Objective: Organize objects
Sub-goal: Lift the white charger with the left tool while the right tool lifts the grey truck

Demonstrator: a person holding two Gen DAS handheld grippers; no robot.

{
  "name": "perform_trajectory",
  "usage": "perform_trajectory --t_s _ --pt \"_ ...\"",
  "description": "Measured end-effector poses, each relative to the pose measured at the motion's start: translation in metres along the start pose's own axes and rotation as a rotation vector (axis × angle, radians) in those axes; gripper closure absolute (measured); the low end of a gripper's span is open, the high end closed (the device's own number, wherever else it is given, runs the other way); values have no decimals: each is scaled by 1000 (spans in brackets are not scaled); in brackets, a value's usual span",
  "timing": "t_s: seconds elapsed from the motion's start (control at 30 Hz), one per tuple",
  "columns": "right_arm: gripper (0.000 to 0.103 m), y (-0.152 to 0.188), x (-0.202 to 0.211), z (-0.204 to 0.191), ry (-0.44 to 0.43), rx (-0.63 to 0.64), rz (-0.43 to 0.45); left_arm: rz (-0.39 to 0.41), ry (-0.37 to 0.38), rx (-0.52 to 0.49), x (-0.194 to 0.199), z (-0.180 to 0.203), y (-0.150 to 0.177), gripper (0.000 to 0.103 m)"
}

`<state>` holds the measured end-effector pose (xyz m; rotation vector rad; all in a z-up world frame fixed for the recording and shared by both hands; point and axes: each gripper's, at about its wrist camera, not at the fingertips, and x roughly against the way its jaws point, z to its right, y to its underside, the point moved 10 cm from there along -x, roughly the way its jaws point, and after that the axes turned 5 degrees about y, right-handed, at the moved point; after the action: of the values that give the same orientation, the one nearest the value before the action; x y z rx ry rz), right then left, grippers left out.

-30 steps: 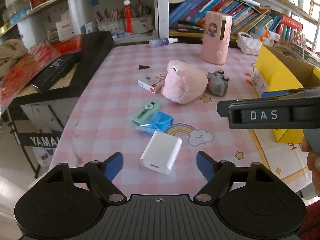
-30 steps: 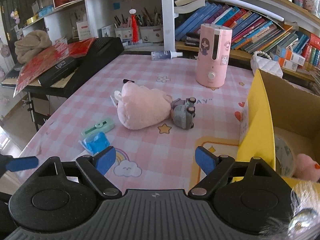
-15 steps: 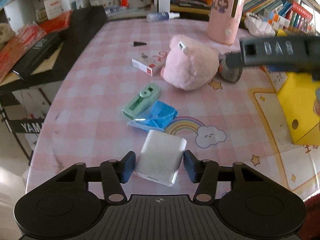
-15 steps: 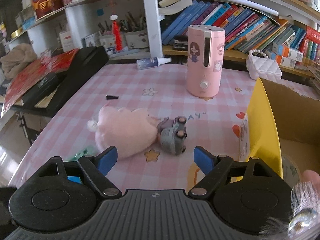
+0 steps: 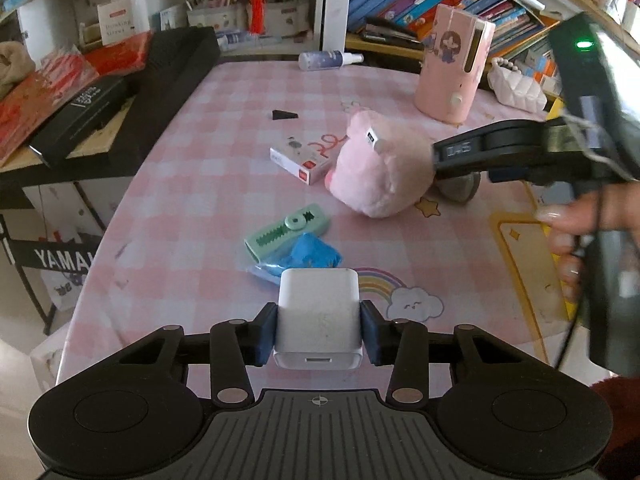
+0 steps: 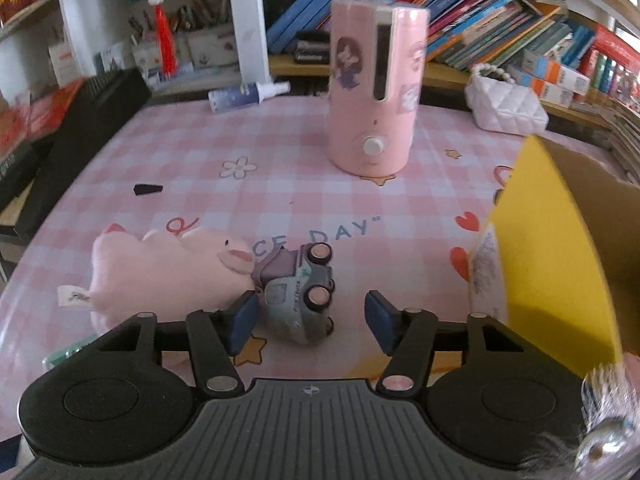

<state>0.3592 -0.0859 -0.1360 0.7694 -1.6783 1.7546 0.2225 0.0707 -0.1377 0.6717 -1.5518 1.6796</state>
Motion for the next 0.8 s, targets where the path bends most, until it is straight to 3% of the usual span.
perform_trajectory --t_s 0.17,0.3,0.37,0.57,0.8 --pt "50 -1 -22 -10 3 34 -34 -14 5 -2 -1 -1 2 62" --pt "61 0 -32 -11 -11 25 -37 -12 5 -6 1 0 3 62" --pt "62 0 -31 -10 -29 29 -31 -5 4 -9 4 1 2 62" --pt "62 -10 2 6 -30 -8 65 30 5 -3 13 4 -2 62" --pt "62 -9 62 9 -119 20 163 96 20 17 31 8 -11 62"
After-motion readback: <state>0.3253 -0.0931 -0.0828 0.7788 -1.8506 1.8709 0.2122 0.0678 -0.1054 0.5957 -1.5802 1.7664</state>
